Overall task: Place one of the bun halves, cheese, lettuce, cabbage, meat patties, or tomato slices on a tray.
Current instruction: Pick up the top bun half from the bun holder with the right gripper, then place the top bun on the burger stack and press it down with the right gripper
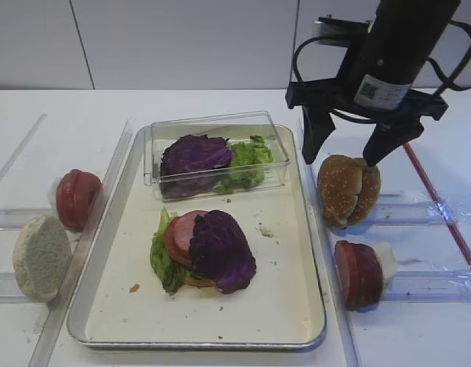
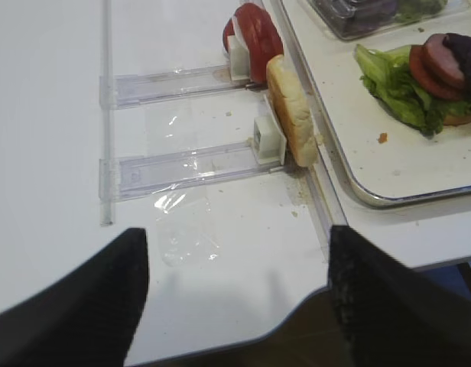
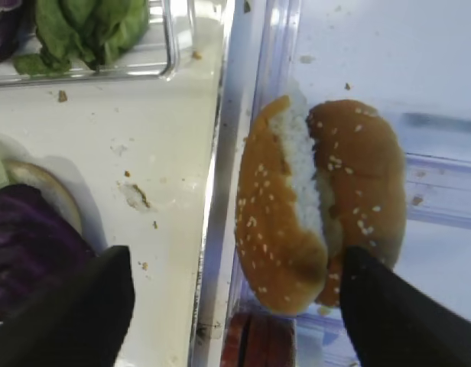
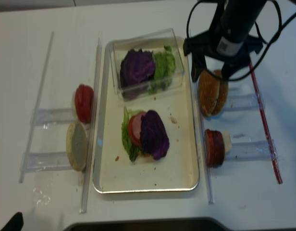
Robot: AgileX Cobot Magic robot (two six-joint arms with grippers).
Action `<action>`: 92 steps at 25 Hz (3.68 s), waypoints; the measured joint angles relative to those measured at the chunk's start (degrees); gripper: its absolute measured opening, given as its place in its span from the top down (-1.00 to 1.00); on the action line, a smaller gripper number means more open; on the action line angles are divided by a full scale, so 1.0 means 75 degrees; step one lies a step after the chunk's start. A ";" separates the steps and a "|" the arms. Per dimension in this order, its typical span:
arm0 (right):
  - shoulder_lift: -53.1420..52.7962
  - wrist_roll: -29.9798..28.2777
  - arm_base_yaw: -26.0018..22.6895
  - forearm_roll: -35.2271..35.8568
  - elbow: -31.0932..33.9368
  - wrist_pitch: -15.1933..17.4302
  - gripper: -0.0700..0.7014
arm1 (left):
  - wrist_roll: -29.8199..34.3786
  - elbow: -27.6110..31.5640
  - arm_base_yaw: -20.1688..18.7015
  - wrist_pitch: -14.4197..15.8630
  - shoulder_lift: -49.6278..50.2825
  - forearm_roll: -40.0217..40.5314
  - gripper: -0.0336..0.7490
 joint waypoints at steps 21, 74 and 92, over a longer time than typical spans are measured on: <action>0.0440 -0.0025 0.0000 0.0275 -0.0067 -0.0481 -0.48 | 0.0000 0.0000 0.0000 0.0000 0.0000 0.0000 -0.29; 0.0566 -0.0043 0.0000 0.0174 -0.0978 0.0223 0.49 | 0.0000 0.0000 0.0000 0.0000 0.0000 0.0044 -0.29; -0.0347 -0.0521 0.1148 0.1608 -0.0978 0.0270 0.49 | 0.0000 0.0000 0.0000 0.0000 0.0000 0.0056 -0.29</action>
